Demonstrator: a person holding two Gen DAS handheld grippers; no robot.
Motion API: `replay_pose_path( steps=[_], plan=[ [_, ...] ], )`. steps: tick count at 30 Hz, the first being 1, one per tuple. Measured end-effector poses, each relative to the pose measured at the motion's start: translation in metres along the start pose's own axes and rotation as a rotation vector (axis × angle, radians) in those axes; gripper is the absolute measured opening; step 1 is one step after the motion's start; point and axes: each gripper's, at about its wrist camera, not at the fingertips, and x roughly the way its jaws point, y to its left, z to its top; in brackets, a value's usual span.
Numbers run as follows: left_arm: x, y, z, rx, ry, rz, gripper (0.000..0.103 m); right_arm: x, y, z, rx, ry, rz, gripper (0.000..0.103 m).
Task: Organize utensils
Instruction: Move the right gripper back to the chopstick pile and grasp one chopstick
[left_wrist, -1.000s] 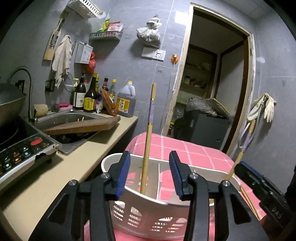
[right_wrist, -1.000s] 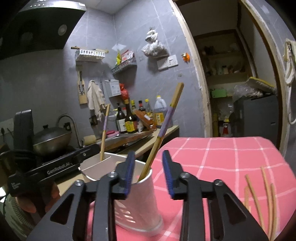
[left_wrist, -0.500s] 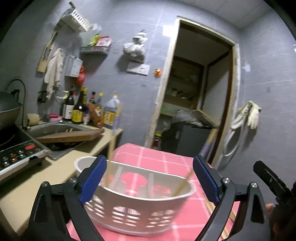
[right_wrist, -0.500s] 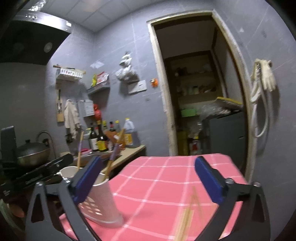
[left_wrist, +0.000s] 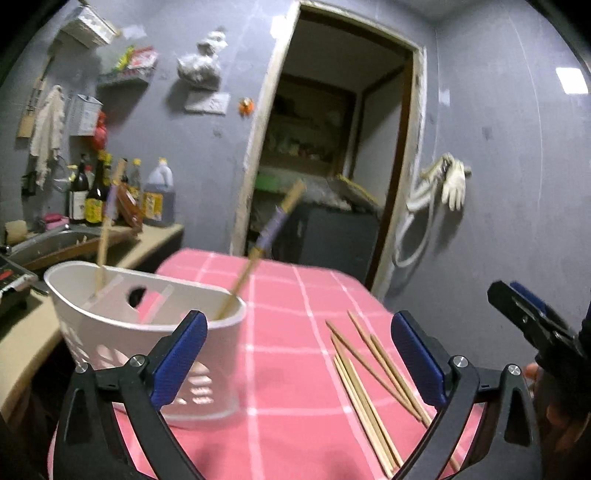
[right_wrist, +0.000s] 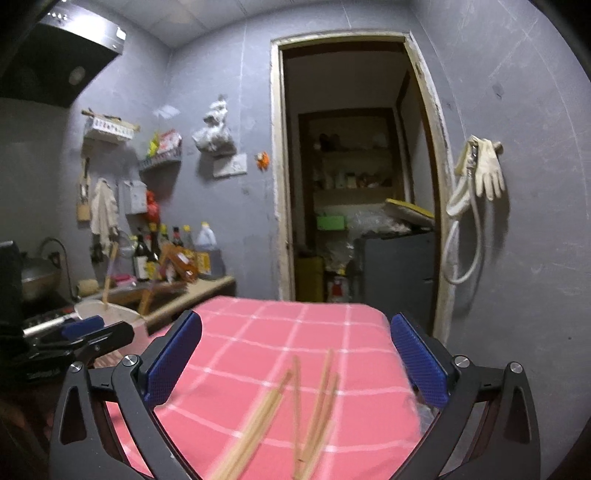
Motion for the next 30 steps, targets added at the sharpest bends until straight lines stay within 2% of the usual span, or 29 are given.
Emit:
replay_pose_path(
  steps=[9, 14, 16, 20, 24, 30],
  plan=[
    [0.041, -0.027, -0.029, 0.032, 0.208, -0.028, 0.097, 0.025, -0.034, -0.029, 0.084, 0.211, -0.029, 0.100],
    [0.058, -0.034, -0.043, 0.063, 0.297, -0.042, 0.095, 0.041, -0.045, -0.047, 0.117, 0.352, -0.029, 0.079],
    [0.064, -0.037, -0.047, 0.069, 0.330, -0.054, 0.090, 0.047, -0.048, -0.056, 0.129, 0.417, -0.022, 0.069],
    [0.080, -0.039, -0.054, 0.068, 0.417, -0.080, 0.073, 0.053, -0.052, -0.072, 0.150, 0.537, 0.019, 0.051],
    [0.098, -0.042, -0.059, 0.061, 0.515, -0.118, 0.053, 0.051, -0.047, -0.079, 0.149, 0.605, 0.056, 0.042],
    [0.118, -0.044, -0.068, 0.063, 0.615, -0.121, 0.033, 0.050, -0.040, -0.090, 0.141, 0.674, 0.087, 0.032]
  ],
)
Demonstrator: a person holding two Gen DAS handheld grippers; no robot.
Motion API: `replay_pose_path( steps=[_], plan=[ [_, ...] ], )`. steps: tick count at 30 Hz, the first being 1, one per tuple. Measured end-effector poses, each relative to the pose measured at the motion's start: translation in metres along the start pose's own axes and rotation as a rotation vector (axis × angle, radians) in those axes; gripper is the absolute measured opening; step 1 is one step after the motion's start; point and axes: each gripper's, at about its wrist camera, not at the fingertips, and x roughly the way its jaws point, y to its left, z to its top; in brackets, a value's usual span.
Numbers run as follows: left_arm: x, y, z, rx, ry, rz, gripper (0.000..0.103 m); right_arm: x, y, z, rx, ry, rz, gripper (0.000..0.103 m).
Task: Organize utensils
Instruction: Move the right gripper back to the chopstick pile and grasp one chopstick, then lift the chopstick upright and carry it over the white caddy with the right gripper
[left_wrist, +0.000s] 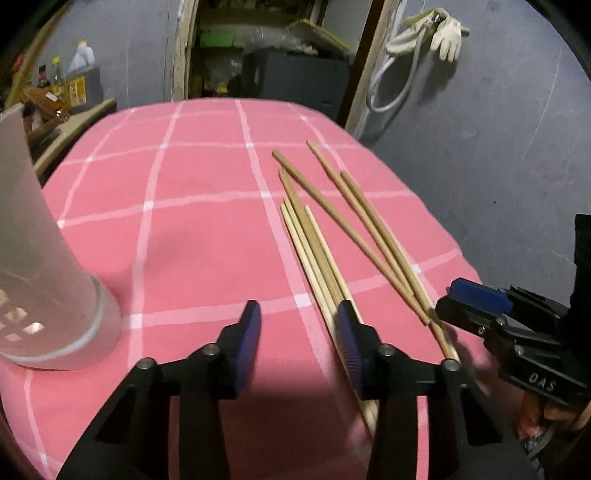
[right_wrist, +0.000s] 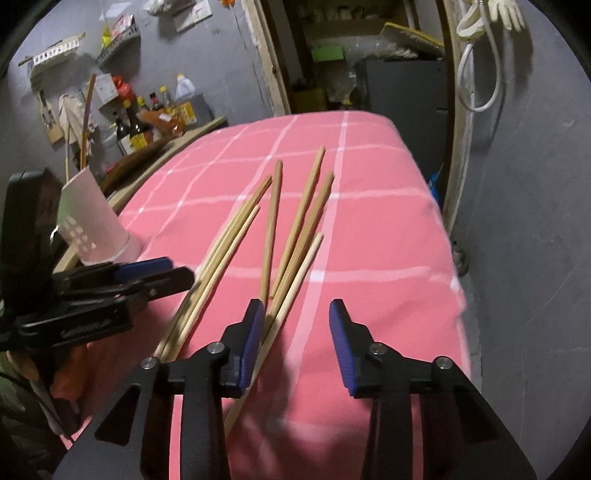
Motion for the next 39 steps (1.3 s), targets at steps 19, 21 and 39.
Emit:
replay_pose_path(
  steps=[19, 21, 39],
  plan=[
    [0.015, -0.009, 0.006, 0.049, 0.063, 0.024, 0.021, 0.015, -0.001, 0.006, -0.012, 0.099, -0.027, 0.020],
    [0.017, -0.012, 0.006, 0.069, 0.072, 0.037, 0.021, 0.016, -0.001, 0.008, -0.007, 0.107, -0.024, 0.020],
    [-0.024, 0.003, 0.002, -0.024, -0.030, -0.070, 0.003, -0.022, -0.022, 0.005, 0.306, -0.099, 0.184, 0.003]
  ],
)
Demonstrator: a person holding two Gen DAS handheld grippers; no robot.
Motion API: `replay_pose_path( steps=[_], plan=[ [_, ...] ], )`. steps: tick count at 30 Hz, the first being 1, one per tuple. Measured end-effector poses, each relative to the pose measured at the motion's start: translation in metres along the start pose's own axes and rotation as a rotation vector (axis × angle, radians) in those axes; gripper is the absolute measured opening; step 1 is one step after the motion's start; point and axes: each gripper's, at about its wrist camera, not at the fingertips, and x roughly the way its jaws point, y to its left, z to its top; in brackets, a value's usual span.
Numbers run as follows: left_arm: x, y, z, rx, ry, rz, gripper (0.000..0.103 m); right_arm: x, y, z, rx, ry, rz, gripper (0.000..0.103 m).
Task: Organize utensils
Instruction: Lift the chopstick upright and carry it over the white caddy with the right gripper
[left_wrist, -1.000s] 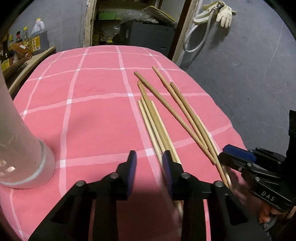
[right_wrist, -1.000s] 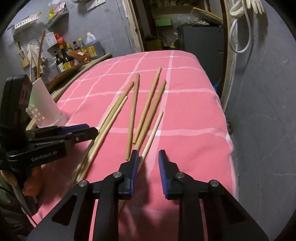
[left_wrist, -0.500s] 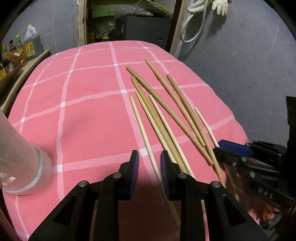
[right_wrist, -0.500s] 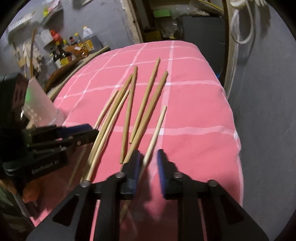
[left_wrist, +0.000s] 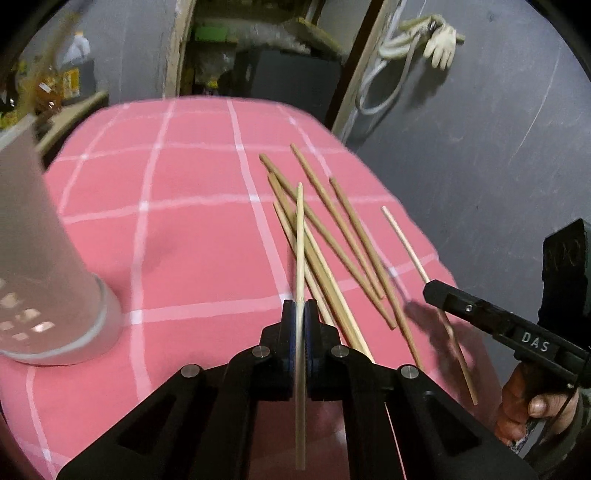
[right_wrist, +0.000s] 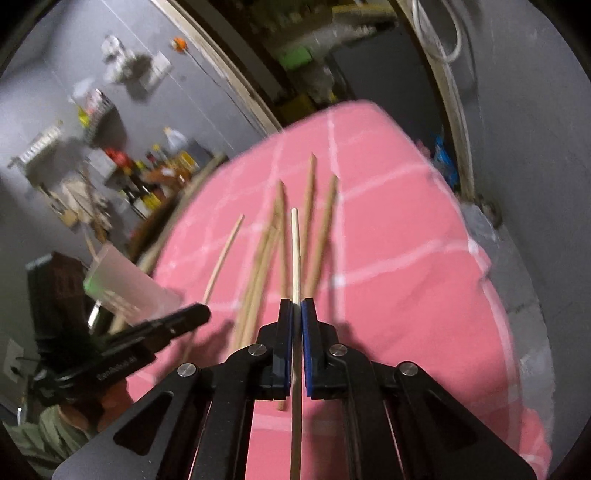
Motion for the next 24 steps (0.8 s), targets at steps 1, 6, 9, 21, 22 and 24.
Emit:
replay_pose_path(
  steps=[1, 6, 9, 21, 22, 24],
  plan=[
    [-0.007, 0.000, -0.001, -0.002, -0.033, -0.002, 0.003, -0.005, 0.006, -0.001, -0.008, -0.041, 0.018, 0.003],
    [-0.047, -0.003, -0.005, 0.007, -0.252, 0.014, 0.003, -0.016, 0.036, -0.007, -0.063, -0.232, 0.091, 0.003],
    [-0.074, 0.000, -0.006, 0.011, -0.388, 0.036, 0.003, -0.016, 0.057, -0.008, -0.099, -0.328, 0.131, 0.003],
    [-0.165, 0.071, 0.007, -0.084, -0.738, 0.174, 0.003, 0.015, 0.170, 0.007, -0.270, -0.539, 0.361, 0.003],
    [-0.171, 0.080, 0.008, -0.101, -0.755, 0.179, 0.003, 0.019, 0.177, 0.011, -0.269, -0.549, 0.383, 0.003],
    [-0.186, 0.102, 0.008, -0.139, -0.797, 0.196, 0.003, 0.025, 0.188, 0.015, -0.258, -0.574, 0.421, 0.003]
  ],
)
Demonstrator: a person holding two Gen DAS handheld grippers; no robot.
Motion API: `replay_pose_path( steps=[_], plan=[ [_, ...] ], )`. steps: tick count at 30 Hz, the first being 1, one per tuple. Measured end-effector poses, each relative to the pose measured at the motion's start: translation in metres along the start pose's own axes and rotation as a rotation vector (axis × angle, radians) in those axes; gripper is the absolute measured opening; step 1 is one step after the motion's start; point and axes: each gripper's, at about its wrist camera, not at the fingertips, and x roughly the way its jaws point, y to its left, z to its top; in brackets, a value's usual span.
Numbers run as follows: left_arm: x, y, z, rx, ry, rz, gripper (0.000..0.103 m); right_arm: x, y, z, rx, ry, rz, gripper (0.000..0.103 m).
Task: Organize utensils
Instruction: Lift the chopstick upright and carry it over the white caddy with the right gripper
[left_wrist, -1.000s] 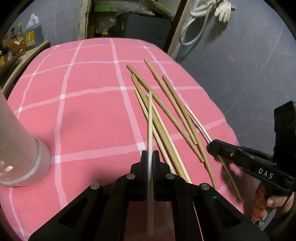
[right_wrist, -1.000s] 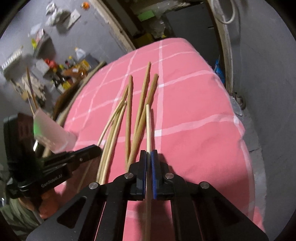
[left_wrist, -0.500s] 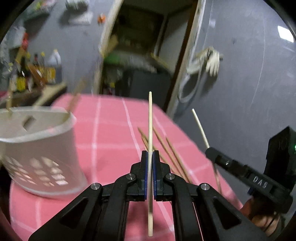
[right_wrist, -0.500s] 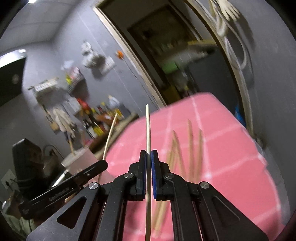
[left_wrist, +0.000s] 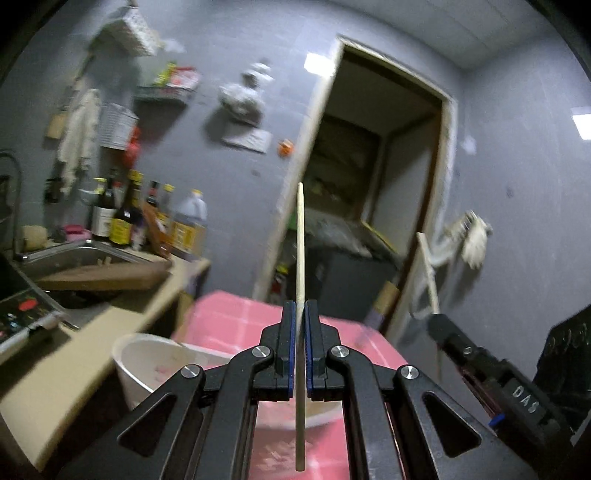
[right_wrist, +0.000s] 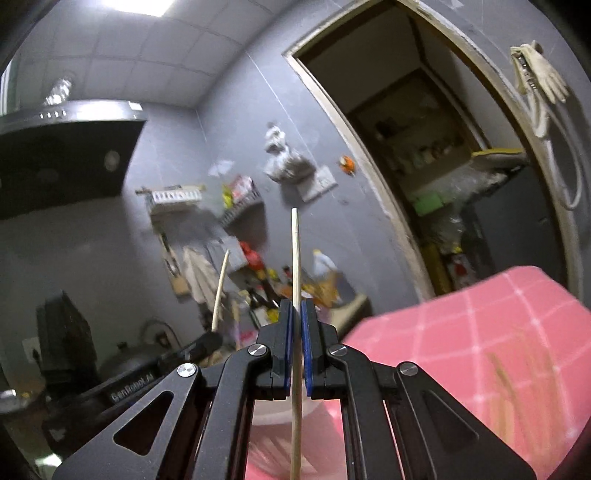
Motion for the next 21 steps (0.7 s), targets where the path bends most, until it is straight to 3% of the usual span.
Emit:
replay_pose_path(
  steps=[5, 12, 21],
  plan=[
    [0.006, 0.053, 0.020, -0.061, -0.077, 0.083, 0.003, 0.027, 0.011, 0.004, 0.008, -0.058, 0.040, 0.003],
    [0.012, 0.103, 0.023, -0.158, -0.128, 0.140, 0.003, 0.062, 0.023, -0.008, -0.062, -0.091, -0.005, 0.003],
    [0.023, 0.104, 0.003, -0.121, -0.121, 0.182, 0.003, 0.078, 0.025, -0.032, -0.133, -0.055, -0.035, 0.003]
  ],
)
